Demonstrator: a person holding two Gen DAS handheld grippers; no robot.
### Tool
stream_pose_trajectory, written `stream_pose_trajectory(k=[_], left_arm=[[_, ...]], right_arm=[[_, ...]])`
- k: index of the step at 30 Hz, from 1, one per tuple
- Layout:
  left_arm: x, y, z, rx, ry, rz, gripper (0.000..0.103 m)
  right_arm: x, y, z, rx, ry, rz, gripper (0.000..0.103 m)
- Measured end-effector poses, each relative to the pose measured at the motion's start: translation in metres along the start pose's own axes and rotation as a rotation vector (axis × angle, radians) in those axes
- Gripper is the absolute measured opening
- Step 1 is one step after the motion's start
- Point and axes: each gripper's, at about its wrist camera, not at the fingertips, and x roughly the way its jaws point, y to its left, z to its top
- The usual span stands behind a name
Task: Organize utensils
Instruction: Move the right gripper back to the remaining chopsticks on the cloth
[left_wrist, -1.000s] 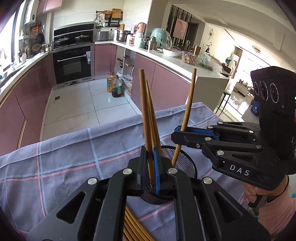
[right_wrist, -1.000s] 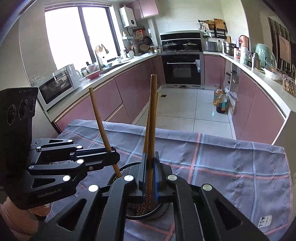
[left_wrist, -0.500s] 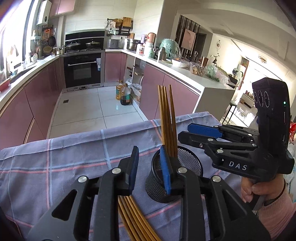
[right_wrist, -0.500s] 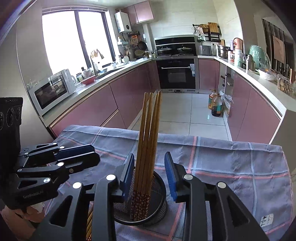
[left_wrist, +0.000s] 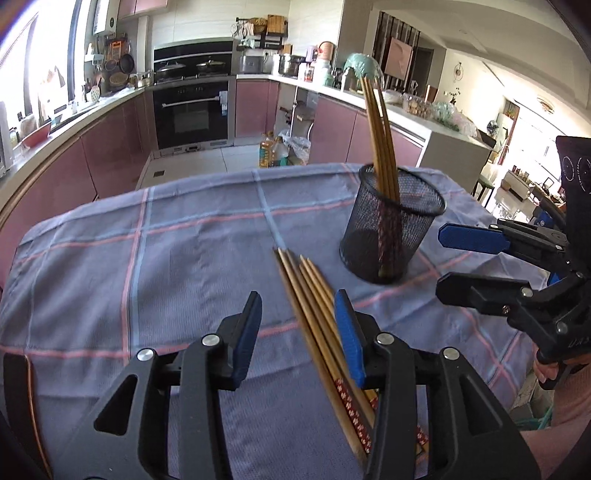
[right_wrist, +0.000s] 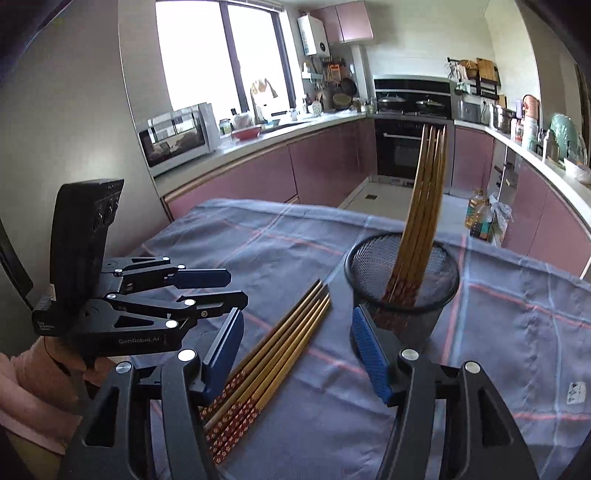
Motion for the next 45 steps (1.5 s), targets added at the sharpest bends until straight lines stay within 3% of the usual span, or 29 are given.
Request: stream_pose_trajectory(k=[9, 17, 32, 39, 45], left_arm=[[0.021, 0.005, -0.036, -0.022, 0.086, 0.011, 0.044], [0.029, 0.001, -0.032, -0.012, 0.109, 0.015, 0.043], [0.036, -0.002, -0.032, -0.008, 0.121, 0.012, 0.042], [0.034, 0.000, -0.036, -0.029, 0.119, 0.009, 0.036], [0.034, 0.000, -0.037, -0.032, 0.124, 0.012, 0.036]], right_arm=[[0.035, 0.002, -0.032, 0.075, 0.101, -0.044, 0.056], [0.046, 0.003, -0.040, 0.098, 0.134, -0.076, 0.045], [0.056, 0.008, -0.038, 0.069, 0.151, -0.102, 0.042], [0.057, 0.005, -0.036, 0.069, 0.173, -0.126, 0.029], [0.056, 0.002, -0.037, 0.068, 0.177, -0.138, 0.028]])
